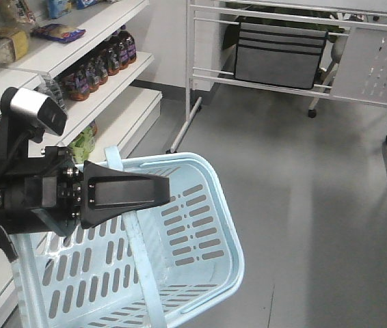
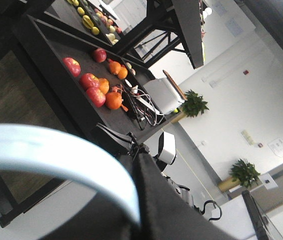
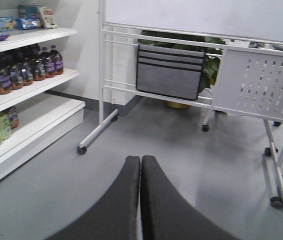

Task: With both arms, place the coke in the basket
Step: 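Turn the base away from the shelf carrying the basket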

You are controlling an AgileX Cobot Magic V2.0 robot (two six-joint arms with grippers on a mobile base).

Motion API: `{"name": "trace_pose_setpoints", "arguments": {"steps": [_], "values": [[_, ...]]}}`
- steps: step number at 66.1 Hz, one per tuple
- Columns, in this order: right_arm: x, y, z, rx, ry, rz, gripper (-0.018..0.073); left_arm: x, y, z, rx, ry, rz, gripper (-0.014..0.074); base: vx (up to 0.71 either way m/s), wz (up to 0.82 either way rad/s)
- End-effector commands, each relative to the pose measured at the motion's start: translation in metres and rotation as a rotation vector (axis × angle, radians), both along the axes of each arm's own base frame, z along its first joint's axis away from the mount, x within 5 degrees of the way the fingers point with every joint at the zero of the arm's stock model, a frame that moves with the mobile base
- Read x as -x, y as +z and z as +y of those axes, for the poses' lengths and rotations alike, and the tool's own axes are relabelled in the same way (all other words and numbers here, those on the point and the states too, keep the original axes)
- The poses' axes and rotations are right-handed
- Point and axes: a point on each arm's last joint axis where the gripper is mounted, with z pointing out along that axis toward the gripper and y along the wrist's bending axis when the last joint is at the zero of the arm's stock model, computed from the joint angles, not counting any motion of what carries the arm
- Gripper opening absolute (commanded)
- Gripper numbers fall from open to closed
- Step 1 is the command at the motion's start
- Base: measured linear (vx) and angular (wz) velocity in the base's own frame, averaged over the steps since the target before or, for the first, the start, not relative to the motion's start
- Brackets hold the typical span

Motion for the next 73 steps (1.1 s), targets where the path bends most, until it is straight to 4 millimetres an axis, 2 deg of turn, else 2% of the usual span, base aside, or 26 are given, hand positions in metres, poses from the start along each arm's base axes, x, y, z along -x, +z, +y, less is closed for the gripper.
{"name": "trace_pose_setpoints", "arguments": {"steps": [1,43,73], "values": [[0.0004,0.0045,0.0004,0.017,0.004,-0.084,-0.0005,0.0186,0.0294,0.0004,0.175,-0.148,-0.064,-0.0008,0.07,-0.26],[0.0004,0.0045,0.0004,0.017,0.004,-0.084,-0.0005,0.0186,0.0294,0.0004,0.175,-0.148,-0.064,-0.0006,0.11,-0.36],[0.0004,0.0045,0.0004,0.017,0.004,-0.084,-0.0005,0.0186,0.0294,0.0004,0.175,-0.148,-0.064,-0.0006,0.17,-0.16]]}}
